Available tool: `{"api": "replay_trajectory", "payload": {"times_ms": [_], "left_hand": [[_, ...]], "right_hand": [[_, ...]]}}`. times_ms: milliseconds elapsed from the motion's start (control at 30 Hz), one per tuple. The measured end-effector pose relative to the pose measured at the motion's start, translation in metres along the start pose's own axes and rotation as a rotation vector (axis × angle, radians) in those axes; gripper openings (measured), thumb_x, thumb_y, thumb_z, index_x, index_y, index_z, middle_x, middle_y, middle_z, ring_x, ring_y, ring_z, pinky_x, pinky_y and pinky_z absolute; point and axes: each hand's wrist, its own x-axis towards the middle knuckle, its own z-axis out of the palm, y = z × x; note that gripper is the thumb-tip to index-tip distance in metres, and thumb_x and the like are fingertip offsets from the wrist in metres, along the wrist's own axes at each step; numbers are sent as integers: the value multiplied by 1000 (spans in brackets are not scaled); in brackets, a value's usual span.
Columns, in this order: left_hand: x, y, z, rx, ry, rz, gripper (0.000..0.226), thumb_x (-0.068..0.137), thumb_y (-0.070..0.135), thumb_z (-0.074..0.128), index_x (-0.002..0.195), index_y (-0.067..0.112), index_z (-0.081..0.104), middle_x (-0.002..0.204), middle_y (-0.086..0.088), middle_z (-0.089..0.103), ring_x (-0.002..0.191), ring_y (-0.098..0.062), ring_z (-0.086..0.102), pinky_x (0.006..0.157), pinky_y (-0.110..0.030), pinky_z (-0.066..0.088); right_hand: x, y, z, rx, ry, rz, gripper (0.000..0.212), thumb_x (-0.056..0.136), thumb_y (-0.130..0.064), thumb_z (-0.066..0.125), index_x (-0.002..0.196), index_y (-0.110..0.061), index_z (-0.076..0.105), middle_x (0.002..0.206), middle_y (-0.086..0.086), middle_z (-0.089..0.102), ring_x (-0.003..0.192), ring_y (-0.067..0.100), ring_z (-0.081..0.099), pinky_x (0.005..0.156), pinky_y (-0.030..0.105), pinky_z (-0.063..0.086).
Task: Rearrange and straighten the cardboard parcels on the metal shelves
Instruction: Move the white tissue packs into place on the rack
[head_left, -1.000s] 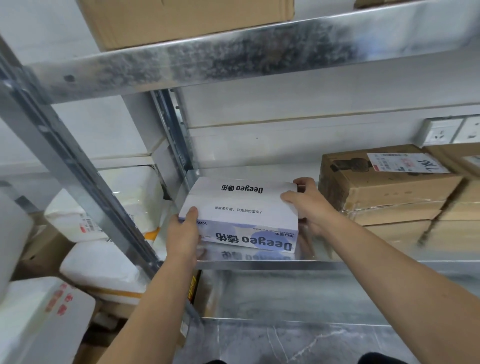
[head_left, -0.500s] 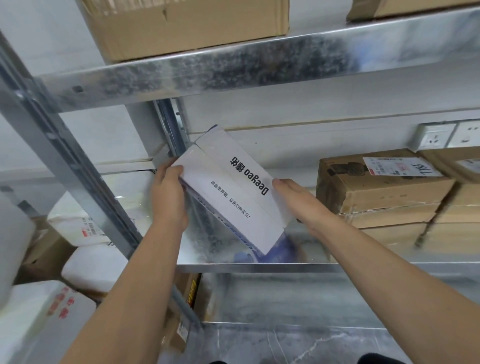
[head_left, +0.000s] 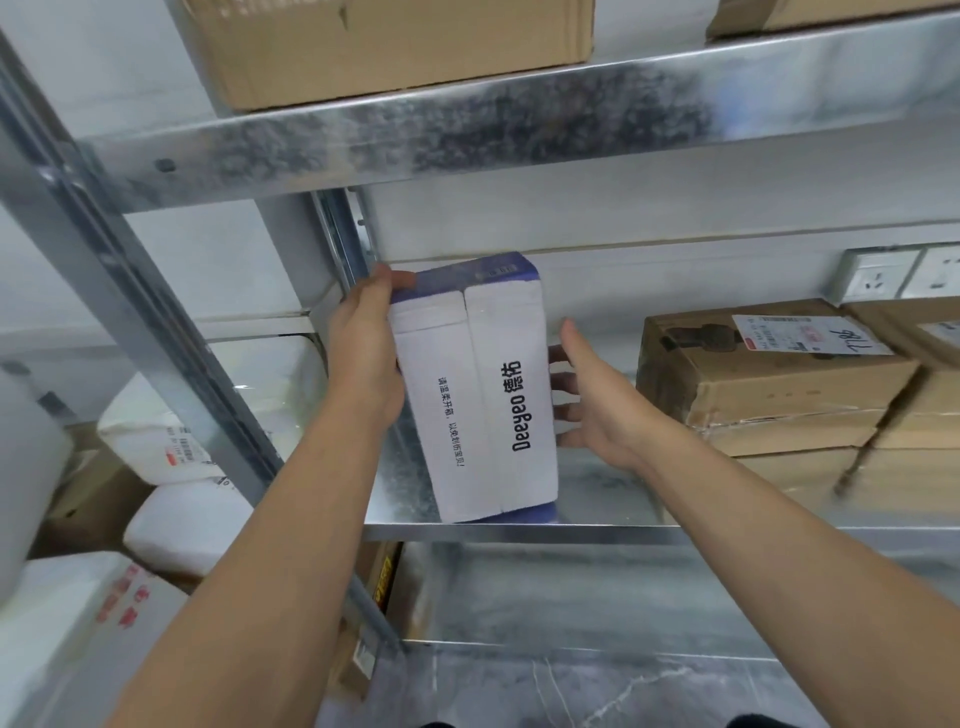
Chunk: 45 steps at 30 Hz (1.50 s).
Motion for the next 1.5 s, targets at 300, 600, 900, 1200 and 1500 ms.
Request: {"api": "replay_trajectory", "payload": {"times_ms": [300, 600, 900, 1200, 1500], "left_hand": [[-4, 19, -1, 128, -80, -78, 28, 94, -2, 59, 114, 17, 63, 113, -6, 64, 83, -15, 65, 66, -23, 55], [0, 23, 5, 209, -106, -177, 24, 94, 1, 61, 110, 19, 64, 95, -2, 68, 74, -13, 66, 67, -22, 53], [1, 16, 8, 84, -115, -247, 27, 94, 2, 59, 115, 19, 61, 87, -2, 71, 65, -15, 68, 55, -24, 55], [2, 14, 11, 117, -119, -212, 30, 94, -5, 55, 110, 19, 61, 90, -5, 67, 57, -13, 66, 52, -22, 54], [6, 14, 10, 158, -155, -199, 32, 93, -10, 51, 107, 17, 60, 99, -12, 65, 58, -15, 67, 52, -24, 55]], "right_hand": [[3, -32, 6, -25, 25, -9, 68, 89, -82, 39, 139, -38, 51, 127, 5, 60, 124, 36, 52, 98, 74, 43], [12, -57, 6, -26, -1, 63, 50, 89, -72, 51, 106, -29, 68, 125, 12, 64, 113, 38, 59, 96, 75, 41], [22, -63, 6, -108, -53, 49, 28, 70, -54, 65, 80, -29, 73, 99, 10, 62, 93, 35, 56, 86, 78, 44], [29, -61, 6, -92, -52, 42, 33, 63, -47, 63, 87, -25, 68, 98, 12, 63, 90, 35, 59, 77, 63, 45], [34, -60, 6, -91, -32, 36, 18, 85, -40, 61, 83, -22, 64, 95, 13, 60, 88, 33, 55, 78, 58, 43]]}}
